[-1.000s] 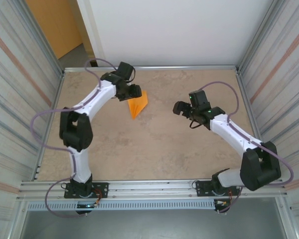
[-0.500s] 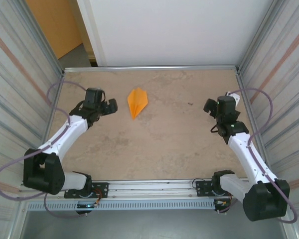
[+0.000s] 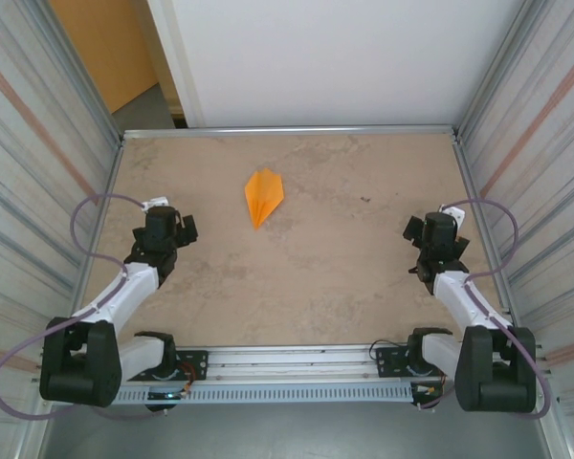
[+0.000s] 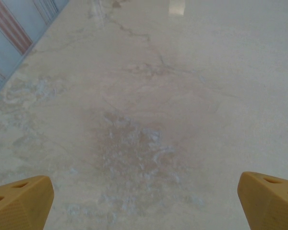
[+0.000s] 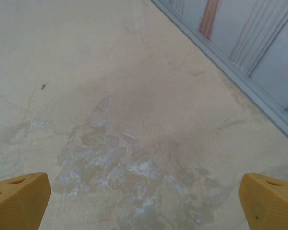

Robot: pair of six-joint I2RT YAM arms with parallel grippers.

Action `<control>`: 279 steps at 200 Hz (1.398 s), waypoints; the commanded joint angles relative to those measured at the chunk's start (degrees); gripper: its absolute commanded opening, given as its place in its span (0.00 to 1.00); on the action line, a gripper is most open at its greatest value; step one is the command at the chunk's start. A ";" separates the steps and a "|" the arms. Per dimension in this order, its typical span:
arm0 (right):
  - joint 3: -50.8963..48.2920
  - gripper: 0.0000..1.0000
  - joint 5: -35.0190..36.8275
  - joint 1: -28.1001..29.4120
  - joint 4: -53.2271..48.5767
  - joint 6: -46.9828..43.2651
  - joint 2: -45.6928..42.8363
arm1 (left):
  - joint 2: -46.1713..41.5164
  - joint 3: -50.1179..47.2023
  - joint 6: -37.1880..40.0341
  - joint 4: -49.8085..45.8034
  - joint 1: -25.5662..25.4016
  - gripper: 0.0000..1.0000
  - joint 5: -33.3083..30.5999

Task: Fold a paper plane with a square sheet of paper (pick it up from the middle)
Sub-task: Reset both arms

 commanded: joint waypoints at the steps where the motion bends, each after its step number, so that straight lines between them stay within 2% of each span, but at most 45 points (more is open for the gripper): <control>1: -1.45 0.99 -4.71 -0.85 12.24 -3.23 2.76 | 2.64 -2.45 4.73 12.36 1.34 0.99 1.92; 31: -3.15 0.99 -10.29 -1.19 20.86 -5.71 6.71 | 8.23 -5.55 9.64 26.40 2.13 0.99 8.84; 69: -4.41 0.99 -14.24 -1.23 30.18 -7.87 12.54 | 12.57 -5.19 14.55 31.67 4.21 0.99 16.98; 94: -4.96 0.99 -16.12 -1.44 36.02 -8.94 16.05 | 15.24 -7.04 13.05 37.54 7.61 0.99 21.95; 117: -4.66 0.99 -17.82 -1.36 40.47 -9.20 21.01 | 18.20 -8.20 13.23 42.35 7.99 0.99 24.02; 135: -4.17 0.99 -18.51 -1.36 42.18 -9.37 24.19 | 21.08 -8.73 13.28 46.31 7.92 0.99 23.92; 147: -3.69 0.99 -18.65 -1.32 43.19 -9.68 25.80 | 19.96 -8.20 13.18 43.24 7.94 0.99 24.04; 159: -2.72 0.99 -19.06 -1.30 40.03 -9.60 25.20 | 20.91 -7.96 13.49 44.39 7.70 0.99 23.55; 179: -0.95 0.99 -16.94 -0.27 37.70 -10.05 25.89 | 21.09 -7.03 14.61 42.59 5.13 0.99 17.68; 279: -0.87 0.99 -16.39 -0.06 37.86 -10.34 26.11 | 20.99 -6.71 14.88 41.58 4.89 0.99 17.61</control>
